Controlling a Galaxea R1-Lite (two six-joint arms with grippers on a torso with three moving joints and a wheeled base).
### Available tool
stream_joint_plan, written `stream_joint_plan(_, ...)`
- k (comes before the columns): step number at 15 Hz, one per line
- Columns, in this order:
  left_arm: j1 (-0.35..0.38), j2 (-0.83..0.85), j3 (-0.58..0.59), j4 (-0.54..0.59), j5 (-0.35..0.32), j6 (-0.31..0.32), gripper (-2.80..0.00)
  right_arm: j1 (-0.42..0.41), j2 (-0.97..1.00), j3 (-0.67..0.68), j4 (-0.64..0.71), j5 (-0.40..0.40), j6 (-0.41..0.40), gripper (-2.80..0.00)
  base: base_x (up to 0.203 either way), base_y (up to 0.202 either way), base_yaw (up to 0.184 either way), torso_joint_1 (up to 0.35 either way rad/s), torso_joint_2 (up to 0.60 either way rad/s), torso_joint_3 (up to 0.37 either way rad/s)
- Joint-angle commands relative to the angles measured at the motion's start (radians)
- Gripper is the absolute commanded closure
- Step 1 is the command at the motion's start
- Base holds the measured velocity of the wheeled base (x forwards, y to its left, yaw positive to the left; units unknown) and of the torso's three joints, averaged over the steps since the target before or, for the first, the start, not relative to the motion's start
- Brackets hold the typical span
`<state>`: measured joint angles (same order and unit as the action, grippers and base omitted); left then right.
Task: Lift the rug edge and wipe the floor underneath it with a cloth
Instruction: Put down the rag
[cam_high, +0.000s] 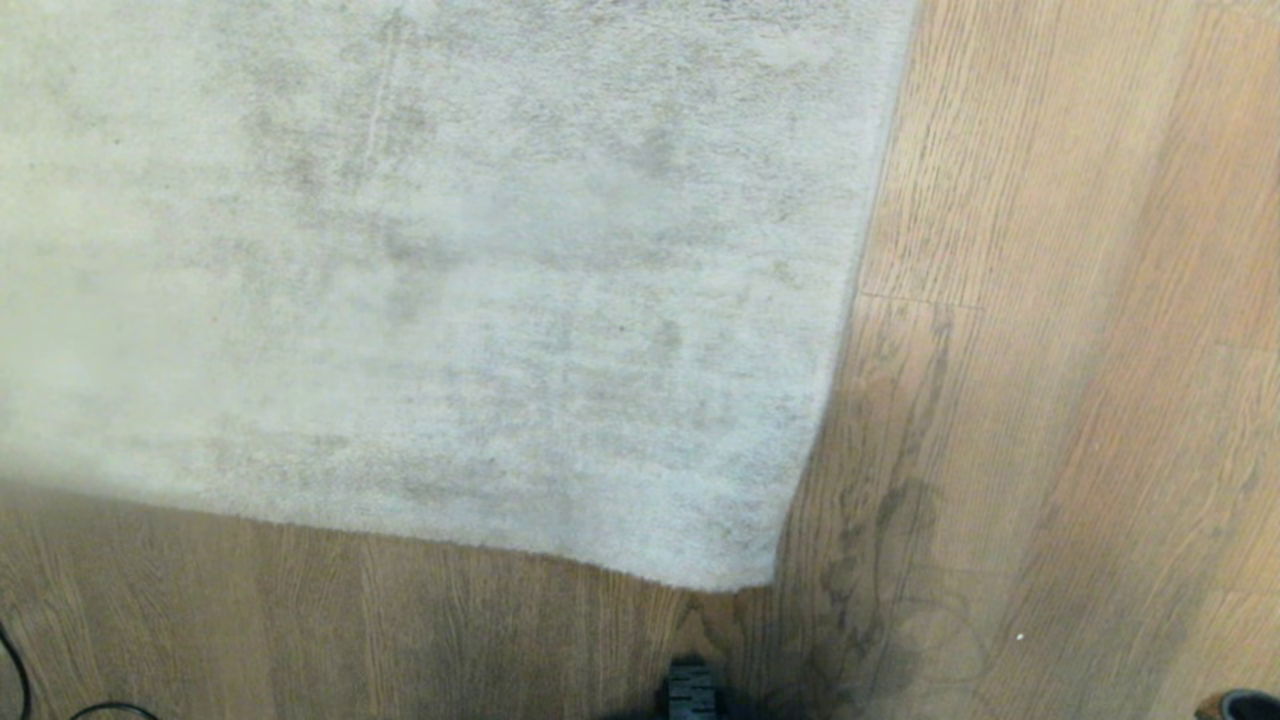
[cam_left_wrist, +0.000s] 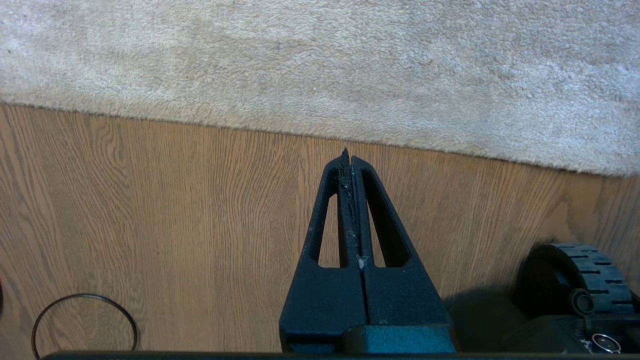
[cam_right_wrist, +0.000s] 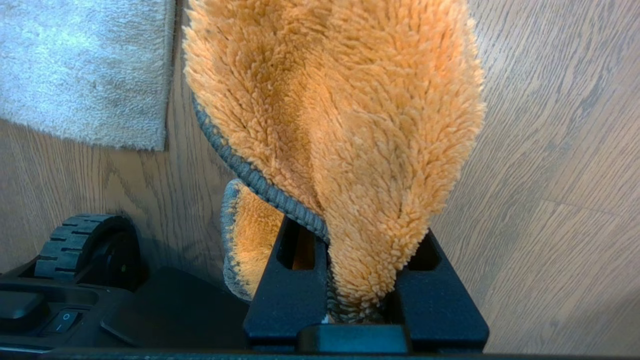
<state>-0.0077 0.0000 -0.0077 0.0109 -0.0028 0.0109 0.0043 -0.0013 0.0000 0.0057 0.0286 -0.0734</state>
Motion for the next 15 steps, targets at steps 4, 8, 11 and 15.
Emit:
stream_joint_plan(4,0.000,0.000,0.000,0.000,0.000,-0.003,0.00,0.000,0.001,0.000,0.000,0.001,0.000,0.00,0.000,0.000,0.000,0.000,0.00,0.000)
stream_joint_plan(8,0.000,0.000,0.000,0.000,0.000,-0.003,0.00,0.000,0.001,0.000,0.000,0.001,0.000,0.00,0.000,0.000,0.000,0.000,0.00,0.000)
stream_joint_plan(11,0.000,0.000,0.000,0.000,0.000,-0.002,0.00,0.000,0.001,0.000,0.000,0.001,0.000,0.00,0.000,0.000,0.000,0.000,0.00,0.000)
stream_joint_plan(15,0.000,0.000,0.000,0.000,0.000,-0.003,0.00,0.000,0.001,0.000,0.000,0.001,0.000,0.00,0.000,0.000,0.000,0.000,0.00,0.000)
